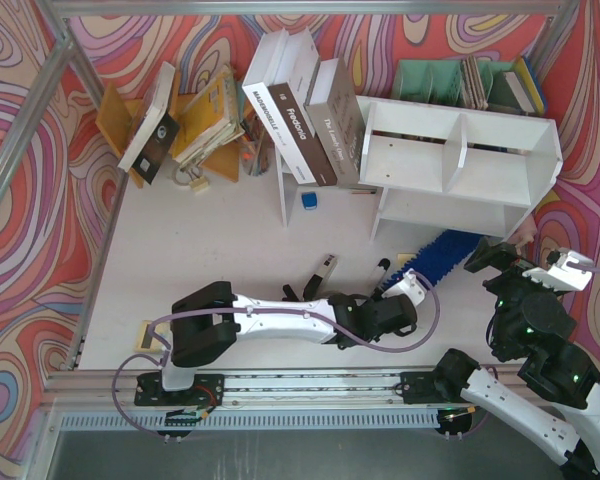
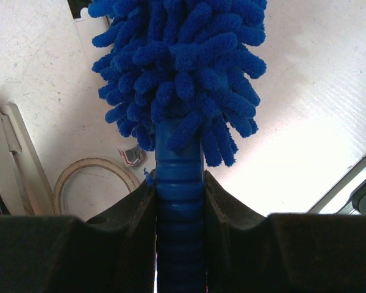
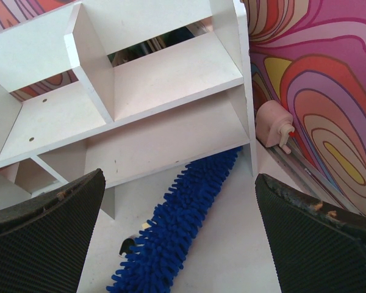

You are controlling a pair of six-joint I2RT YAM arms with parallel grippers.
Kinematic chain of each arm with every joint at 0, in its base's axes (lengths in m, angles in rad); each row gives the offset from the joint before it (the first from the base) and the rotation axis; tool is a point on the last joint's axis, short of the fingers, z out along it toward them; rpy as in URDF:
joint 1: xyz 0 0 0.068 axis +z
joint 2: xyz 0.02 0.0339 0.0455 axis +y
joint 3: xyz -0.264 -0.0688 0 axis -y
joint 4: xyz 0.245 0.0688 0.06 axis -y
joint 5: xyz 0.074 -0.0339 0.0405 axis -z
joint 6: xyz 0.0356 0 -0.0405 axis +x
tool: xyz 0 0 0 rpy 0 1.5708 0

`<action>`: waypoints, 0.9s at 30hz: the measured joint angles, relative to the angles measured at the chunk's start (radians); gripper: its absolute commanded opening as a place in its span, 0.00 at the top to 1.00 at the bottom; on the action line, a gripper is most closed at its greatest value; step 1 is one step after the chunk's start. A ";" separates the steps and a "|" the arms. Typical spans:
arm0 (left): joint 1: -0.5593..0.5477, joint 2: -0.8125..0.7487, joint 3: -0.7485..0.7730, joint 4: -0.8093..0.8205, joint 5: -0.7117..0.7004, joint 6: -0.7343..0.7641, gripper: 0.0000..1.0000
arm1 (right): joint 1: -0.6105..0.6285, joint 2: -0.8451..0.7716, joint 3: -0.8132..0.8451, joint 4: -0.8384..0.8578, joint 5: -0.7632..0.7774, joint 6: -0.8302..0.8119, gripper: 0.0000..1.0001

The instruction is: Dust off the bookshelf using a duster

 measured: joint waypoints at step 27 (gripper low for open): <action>-0.111 -0.264 -0.186 -0.233 -0.275 -0.299 1.00 | 0.000 0.000 0.000 0.006 -0.001 0.000 0.01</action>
